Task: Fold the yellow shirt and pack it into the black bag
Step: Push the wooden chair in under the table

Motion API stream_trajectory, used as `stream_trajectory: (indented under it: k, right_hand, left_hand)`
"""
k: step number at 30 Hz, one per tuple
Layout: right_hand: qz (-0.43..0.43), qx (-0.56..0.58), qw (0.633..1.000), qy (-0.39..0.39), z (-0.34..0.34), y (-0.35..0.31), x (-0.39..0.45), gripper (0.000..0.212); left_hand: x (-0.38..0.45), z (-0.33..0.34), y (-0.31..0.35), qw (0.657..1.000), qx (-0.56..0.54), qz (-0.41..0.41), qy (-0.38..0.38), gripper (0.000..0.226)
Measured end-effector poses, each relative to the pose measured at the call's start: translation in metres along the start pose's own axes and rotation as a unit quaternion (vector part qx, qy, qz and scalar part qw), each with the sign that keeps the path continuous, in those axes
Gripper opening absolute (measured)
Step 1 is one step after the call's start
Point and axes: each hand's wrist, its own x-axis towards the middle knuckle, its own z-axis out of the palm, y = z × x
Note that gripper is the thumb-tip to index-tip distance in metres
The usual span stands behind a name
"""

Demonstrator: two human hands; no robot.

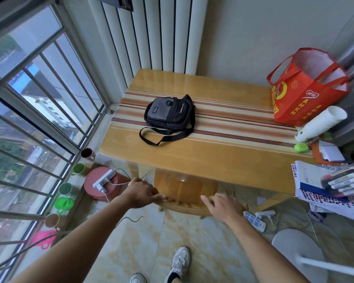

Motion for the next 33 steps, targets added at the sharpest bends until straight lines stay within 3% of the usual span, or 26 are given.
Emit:
stream_trajectory:
  k: [4,8,17,23,27,33]
  right_hand:
    - [-0.092,-0.023,0.996,-0.001,0.002,0.012,-0.01,0.081]
    - [-0.122,-0.051,0.991,-0.021,0.0,0.016,-0.014,0.07]
    - [-0.13,-0.056,0.989,-0.029,-0.004,0.03,-0.01,0.065]
    - [-0.114,-0.051,0.992,0.002,-0.004,0.029,-0.014,0.08]
    - [-0.102,-0.028,0.994,-0.002,-0.007,0.027,-0.017,0.062]
    - [-0.06,0.012,0.998,-0.018,-0.008,0.027,-0.015,0.067]
  left_hand:
    - [-0.011,-0.001,-0.005,0.999,0.019,0.049,0.004,0.071]
    - [-0.016,0.006,-0.006,0.997,0.027,0.047,0.047,0.047]
    - [-0.009,0.008,0.006,0.998,0.012,0.018,0.059,0.047]
    - [-0.006,0.003,0.013,0.999,0.009,-0.001,0.051,0.043]
    - [-0.008,0.006,0.017,0.998,-0.001,-0.021,0.055,0.042]
    - [-0.01,0.003,0.02,0.997,-0.035,-0.032,0.055,0.04]
